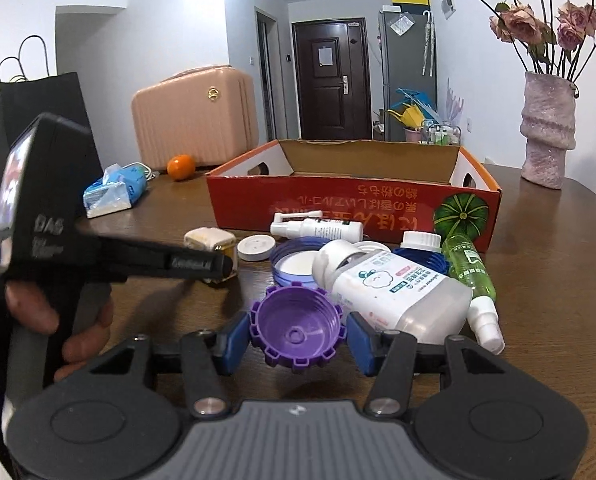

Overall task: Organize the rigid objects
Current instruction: 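Grasp the white plug cube with the left gripper while the right grasps the purple cap, then lower the plug cube and purple cap into the red box and release both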

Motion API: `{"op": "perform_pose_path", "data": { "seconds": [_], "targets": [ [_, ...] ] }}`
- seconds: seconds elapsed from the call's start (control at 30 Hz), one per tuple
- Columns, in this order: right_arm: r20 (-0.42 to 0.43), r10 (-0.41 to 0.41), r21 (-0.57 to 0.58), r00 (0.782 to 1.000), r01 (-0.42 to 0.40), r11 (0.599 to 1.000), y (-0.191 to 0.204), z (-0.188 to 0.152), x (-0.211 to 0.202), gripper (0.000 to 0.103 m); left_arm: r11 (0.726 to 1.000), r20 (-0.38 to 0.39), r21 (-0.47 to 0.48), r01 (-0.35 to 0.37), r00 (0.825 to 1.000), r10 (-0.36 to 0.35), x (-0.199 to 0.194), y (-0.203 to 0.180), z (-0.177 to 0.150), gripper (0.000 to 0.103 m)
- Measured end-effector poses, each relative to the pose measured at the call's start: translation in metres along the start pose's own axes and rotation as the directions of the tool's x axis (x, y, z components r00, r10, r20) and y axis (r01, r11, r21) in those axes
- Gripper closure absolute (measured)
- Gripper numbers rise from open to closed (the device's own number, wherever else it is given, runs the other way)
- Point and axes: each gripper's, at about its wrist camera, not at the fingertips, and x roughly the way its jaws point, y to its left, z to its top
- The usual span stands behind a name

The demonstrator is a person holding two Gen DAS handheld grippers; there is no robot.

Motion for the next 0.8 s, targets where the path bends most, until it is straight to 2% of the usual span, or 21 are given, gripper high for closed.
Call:
{"op": "perform_pose_path", "data": {
  "seconds": [0.27, 0.43, 0.6, 0.8],
  "targets": [
    [0.021, -0.029, -0.016, 0.999, 0.029, 0.999, 0.014, -0.014, -0.035, 0.051, 1.000, -0.012, -0.008, 0.029, 0.999, -0.029, -0.070, 0.022, -0.043, 0.060],
    [0.031, -0.032, -0.010, 0.999, 0.032, 0.999, 0.025, -0.027, -0.057, 0.051, 0.999, 0.030, -0.001, 0.032, 0.999, -0.032, -0.109, 0.027, -0.058, 0.060],
    [0.056, -0.039, -0.021, 0.998, 0.040, 0.999, 0.033, -0.031, -0.073, 0.051, 0.999, 0.074, 0.028, 0.029, 0.997, -0.031, -0.125, 0.023, -0.059, 0.060],
    [0.068, -0.030, 0.005, 0.997, 0.030, 1.000, 0.017, -0.020, -0.073, 0.051, 0.998, 0.084, 0.029, 0.058, 0.995, -0.060, -0.115, 0.020, -0.043, 0.060]
  ]
}}
